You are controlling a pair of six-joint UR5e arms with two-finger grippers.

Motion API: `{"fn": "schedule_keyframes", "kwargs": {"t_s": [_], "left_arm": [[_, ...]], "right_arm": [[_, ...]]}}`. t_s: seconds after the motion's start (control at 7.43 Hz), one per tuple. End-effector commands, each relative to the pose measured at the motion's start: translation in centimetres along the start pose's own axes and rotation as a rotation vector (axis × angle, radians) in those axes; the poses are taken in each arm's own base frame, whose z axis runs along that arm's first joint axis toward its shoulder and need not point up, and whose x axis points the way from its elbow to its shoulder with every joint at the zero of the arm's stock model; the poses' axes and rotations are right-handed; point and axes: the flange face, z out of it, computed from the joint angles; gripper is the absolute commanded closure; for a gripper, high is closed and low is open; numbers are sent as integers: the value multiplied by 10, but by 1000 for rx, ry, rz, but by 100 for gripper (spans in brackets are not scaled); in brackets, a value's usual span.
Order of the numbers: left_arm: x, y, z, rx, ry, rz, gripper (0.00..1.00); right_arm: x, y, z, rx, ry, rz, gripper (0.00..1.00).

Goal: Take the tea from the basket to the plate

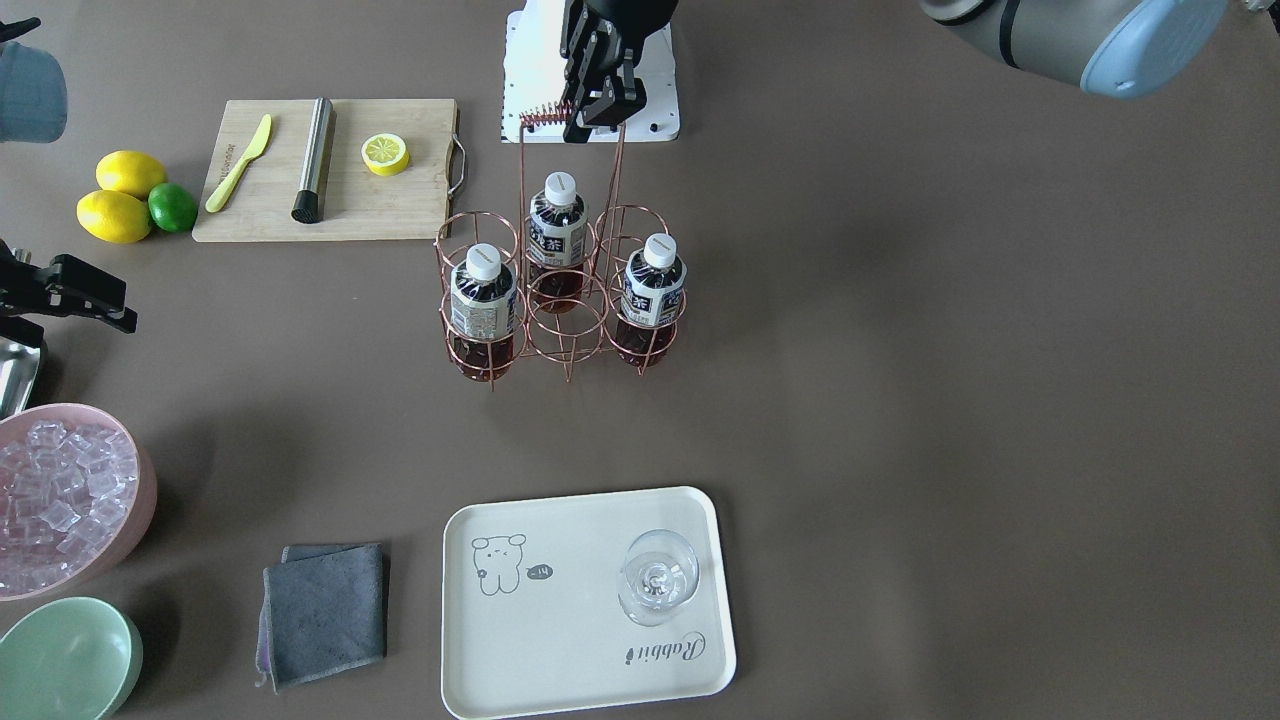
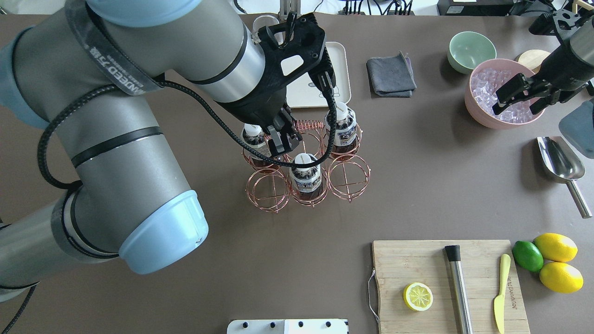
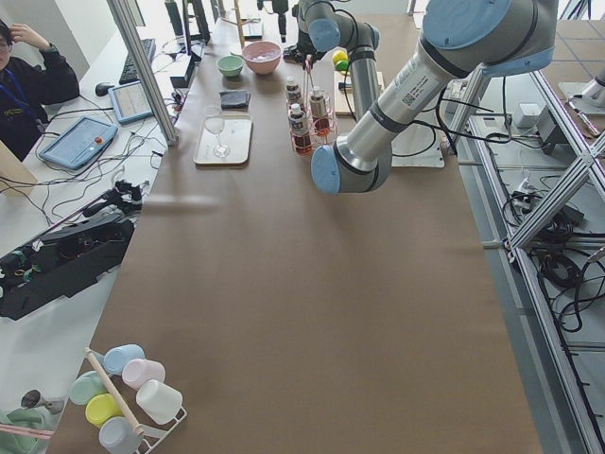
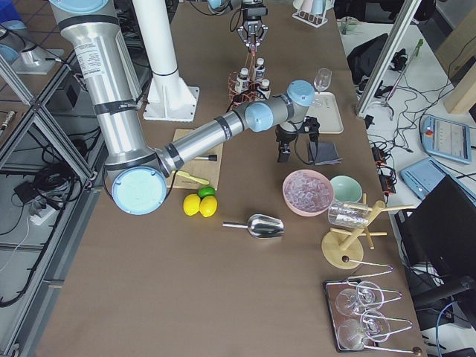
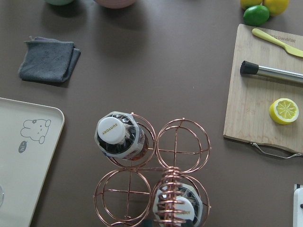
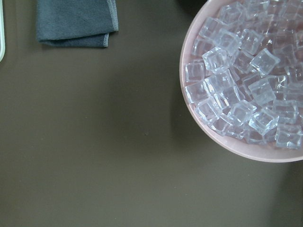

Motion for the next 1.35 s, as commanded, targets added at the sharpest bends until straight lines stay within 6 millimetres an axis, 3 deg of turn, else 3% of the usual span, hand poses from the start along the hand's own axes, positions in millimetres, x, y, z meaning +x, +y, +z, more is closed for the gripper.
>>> {"fn": "schedule_keyframes", "kwargs": {"t_s": [0.0,0.27,0.81,1.21], "left_arm": [[-2,1,10,0,5,2,100],[-8,23,24,20,5,12,100],[-7,25,24,24,3,10,100],[-7,26,23,25,3,11,100]], "right_arm": [[-18,-1,2,-5,-14,89,0],[-60,-6,5,-14,-32,159,0],[-179,-32,7,-65,-100,351,0],[-247,-24,-2,-128,-156,442,0]]}}
